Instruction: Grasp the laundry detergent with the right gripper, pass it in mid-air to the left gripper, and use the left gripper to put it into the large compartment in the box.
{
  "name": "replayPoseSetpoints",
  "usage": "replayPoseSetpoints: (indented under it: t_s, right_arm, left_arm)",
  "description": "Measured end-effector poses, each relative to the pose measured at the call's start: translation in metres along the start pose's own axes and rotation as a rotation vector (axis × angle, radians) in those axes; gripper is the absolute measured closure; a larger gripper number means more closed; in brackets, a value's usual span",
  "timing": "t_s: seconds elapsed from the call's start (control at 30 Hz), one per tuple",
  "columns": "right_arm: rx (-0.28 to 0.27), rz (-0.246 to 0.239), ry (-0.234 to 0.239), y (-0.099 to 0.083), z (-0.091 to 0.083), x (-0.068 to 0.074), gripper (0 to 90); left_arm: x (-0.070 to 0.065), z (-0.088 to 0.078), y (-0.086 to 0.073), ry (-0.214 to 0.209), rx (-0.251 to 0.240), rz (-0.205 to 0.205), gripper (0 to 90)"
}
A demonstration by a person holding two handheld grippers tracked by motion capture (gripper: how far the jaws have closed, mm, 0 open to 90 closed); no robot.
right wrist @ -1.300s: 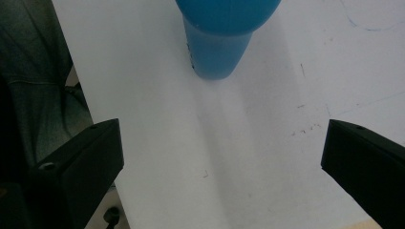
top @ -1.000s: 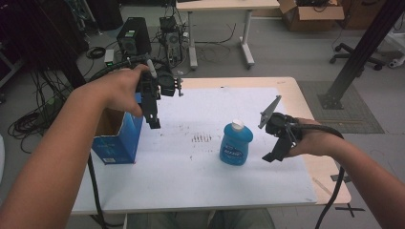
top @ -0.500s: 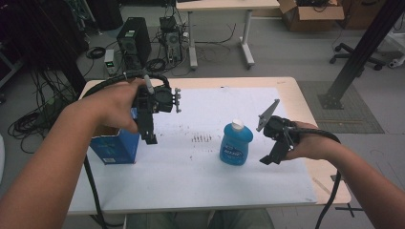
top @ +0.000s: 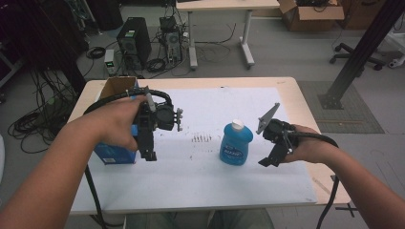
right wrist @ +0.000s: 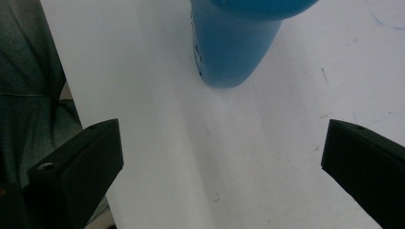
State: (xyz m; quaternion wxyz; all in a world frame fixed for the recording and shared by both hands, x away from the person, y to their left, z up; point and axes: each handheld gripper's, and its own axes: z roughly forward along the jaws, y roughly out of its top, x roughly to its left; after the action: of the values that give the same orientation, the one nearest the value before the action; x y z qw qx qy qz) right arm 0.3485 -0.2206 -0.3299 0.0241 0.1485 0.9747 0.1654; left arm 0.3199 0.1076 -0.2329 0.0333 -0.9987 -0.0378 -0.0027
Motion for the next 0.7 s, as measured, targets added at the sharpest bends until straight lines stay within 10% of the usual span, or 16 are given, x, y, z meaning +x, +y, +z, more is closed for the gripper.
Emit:
replayPoseSetpoints:
  t_s: [0.7]
  right_arm:
    - [-0.118,0.057,0.011,-0.001,0.029,-0.001,0.3]
  left_arm:
    - [-0.011,0.009,-0.005,-0.01,-0.004,0.001,0.2]
